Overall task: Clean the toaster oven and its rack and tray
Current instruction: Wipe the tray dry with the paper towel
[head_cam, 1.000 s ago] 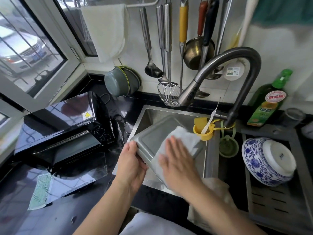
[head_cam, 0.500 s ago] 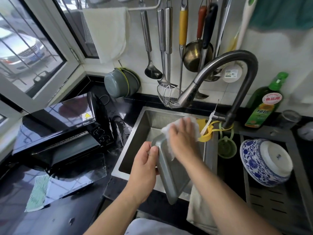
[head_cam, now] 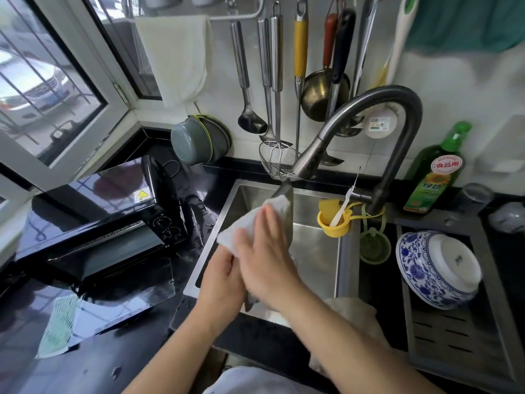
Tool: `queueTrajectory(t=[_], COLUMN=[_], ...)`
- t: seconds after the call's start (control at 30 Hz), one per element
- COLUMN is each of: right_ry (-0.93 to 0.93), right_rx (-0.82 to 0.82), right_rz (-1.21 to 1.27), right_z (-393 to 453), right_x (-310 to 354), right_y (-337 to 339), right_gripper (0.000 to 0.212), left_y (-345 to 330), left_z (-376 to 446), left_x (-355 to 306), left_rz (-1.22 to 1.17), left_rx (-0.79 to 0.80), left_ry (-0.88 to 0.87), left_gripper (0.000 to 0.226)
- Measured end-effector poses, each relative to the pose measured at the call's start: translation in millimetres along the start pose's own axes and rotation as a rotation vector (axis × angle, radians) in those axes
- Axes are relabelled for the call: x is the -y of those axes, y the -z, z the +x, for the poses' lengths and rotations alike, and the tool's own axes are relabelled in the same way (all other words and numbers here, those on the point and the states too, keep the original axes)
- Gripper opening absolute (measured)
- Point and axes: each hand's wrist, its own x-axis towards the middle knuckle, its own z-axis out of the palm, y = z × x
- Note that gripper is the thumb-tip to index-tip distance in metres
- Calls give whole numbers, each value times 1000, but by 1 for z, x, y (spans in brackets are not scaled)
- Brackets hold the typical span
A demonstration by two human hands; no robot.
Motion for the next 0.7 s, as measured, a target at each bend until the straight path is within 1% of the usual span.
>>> queueTrajectory(t=[0.07,0.13,0.23,0.3,0.37,0.43,0.5,0.57,0.63,0.7], right_ry=[-79,-142,-139,-92,-70,-63,-34,54,105,193], right_rx=[-63,-108,-266,-345,-360,-323,-287,-321,-357,-296], right_rz=[51,110,203,187,114,24,-38,-123,-183,-342], right_z=[43,74,96,89,76,62,48,34,22,10], right_x=[-11,-24,-52,-69,-89,-111,-128,-132,-121,-103], right_y=[14,23,26,18,7,2,0,-1,-4,-11], right_gripper=[73,68,49,34,28,29,36,43,43,46], left_y=[4,7,10,13,19,28,35,37,33,26], left_z=[2,4,11,20,32,43,48,47,41,35], left_x=[-6,-4,0,0,3,9,19,28,32,36], left_rz=[-14,-55,-276,-406,-539,-656,-729,-793,-837,-874], left_rx=[-57,-159,-370,-464,-540,-615,-651,-661,-652,-625], left_ry=[-44,-37,89,177,258,334,429,528,609,654], left_gripper=[18,19,28,32,34,33,28,20,22,28])
